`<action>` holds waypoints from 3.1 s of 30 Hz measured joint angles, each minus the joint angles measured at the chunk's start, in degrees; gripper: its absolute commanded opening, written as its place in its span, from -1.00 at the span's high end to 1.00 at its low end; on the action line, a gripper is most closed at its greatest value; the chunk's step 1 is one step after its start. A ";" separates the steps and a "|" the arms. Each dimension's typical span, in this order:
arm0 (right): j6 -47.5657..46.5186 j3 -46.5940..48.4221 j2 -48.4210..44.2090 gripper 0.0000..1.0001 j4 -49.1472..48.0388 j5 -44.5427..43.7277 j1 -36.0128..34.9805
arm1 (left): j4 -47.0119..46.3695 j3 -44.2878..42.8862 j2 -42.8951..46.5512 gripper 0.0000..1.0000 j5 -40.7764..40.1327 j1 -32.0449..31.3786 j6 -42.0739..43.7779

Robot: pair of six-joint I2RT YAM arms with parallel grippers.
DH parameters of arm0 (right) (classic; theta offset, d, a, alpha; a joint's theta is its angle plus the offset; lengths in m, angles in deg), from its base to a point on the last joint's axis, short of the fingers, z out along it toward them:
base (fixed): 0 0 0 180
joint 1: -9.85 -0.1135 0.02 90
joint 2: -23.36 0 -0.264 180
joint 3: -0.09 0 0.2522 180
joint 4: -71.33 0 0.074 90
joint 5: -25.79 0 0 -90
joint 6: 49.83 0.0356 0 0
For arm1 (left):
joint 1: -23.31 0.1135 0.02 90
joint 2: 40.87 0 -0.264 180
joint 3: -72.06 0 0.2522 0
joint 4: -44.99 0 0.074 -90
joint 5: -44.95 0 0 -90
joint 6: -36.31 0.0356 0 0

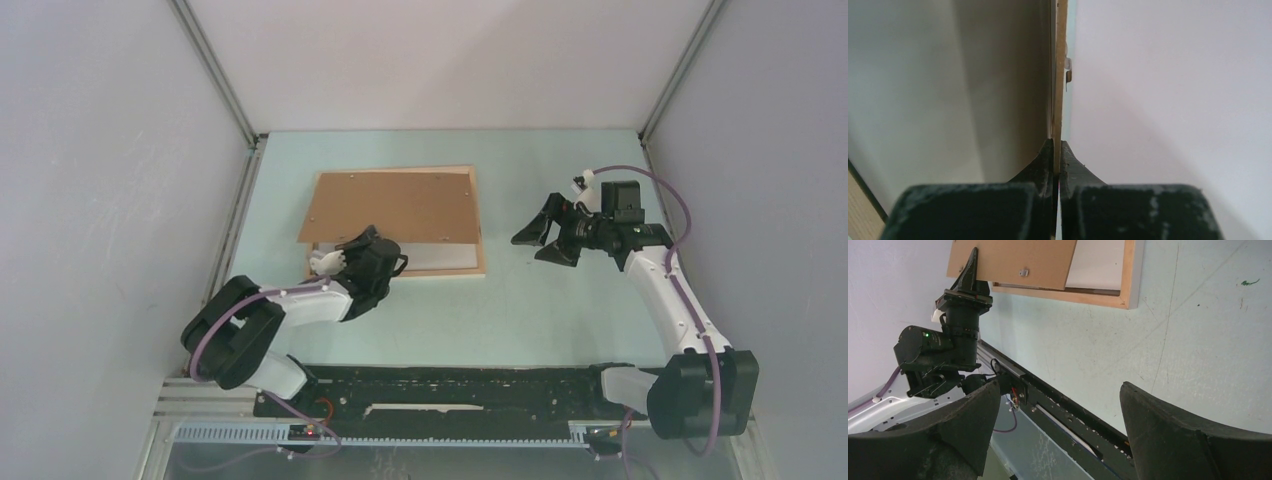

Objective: Put the photo into the frame
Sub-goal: Place the photo frame item in the photo frame.

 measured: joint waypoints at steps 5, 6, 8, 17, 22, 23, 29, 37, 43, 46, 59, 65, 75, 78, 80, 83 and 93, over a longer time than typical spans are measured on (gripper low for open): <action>0.00 -0.11 0.00 -0.91 -0.07 0.17 0.00 | -0.50 -1.60 -2.43 0.83 -0.63 -0.35 -1.18; 0.02 -0.11 0.00 -0.91 -0.11 0.24 0.00 | -0.59 -2.03 -2.82 0.79 -0.79 -0.44 -1.42; 0.02 -0.11 0.00 -0.91 -0.17 0.37 0.00 | -1.42 -2.34 -3.30 0.62 -0.87 -0.55 -1.77; 0.00 -0.11 0.00 -0.91 -0.33 0.31 -0.04 | -2.99 -2.08 -1.79 -0.78 1.05 -0.76 0.37; 0.04 -0.13 0.00 -0.91 -0.70 -0.02 -0.46 | -2.01 -1.51 1.95 -0.90 4.15 -0.76 2.14; 0.07 -0.13 0.00 -0.91 -0.90 -0.09 -0.63 | -1.51 -0.92 2.95 -0.94 4.94 -0.76 2.14; 0.28 -0.13 0.26 -0.89 -2.05 -1.31 -2.56 | 6.86 -0.22 6.75 -1.00 10.64 -0.57 1.29; 0.94 -0.15 1.44 -0.89 -3.67 -2.27 -4.20 | 14.62 1.05 9.60 -1.00 20.04 2.95 -0.24; 1.75 -0.28 2.29 -0.87 -4.31 -2.78 -4.81 | 26.64 -3.61 8.28 -1.00 28.28 7.13 -2.29; 1.88 -0.46 2.29 -0.88 -4.28 -3.19 -5.03 | 33.92 -9.46 7.39 -1.00 30.67 9.60 -2.38; 2.01 -0.48 2.29 -0.87 -4.33 -4.00 -5.22 | 44.06 -16.72 1.05 -1.00 41.75 16.79 -2.56; 2.38 -0.98 2.29 -0.87 -5.03 -4.15 -5.44 | 49.68 -22.97 -2.19 -1.00 46.34 16.90 -1.60; 3.04 -1.40 3.61 -0.87 -6.73 -4.00 -5.49 | 52.30 -28.04 -4.92 -1.00 50.80 16.52 -1.46; 3.04 -1.40 3.80 -0.88 -6.95 -4.00 -5.57 | 52.41 -28.11 -4.96 -1.00 52.24 16.52 -1.03; 3.04 -1.40 4.15 -0.87 -7.21 -4.02 -5.79 | 52.70 -28.11 -4.76 -1.00 52.76 16.52 -0.55; 3.04 -1.40 5.11 -0.87 -7.61 -4.09 -6.19 | 53.16 -28.09 -2.86 -1.00 52.59 16.76 1.55; 3.41 -1.18 13.94 -0.72 -12.61 -5.51 -10.32 | 47.80 -28.20 4.17 -1.00 53.44 25.35 51.04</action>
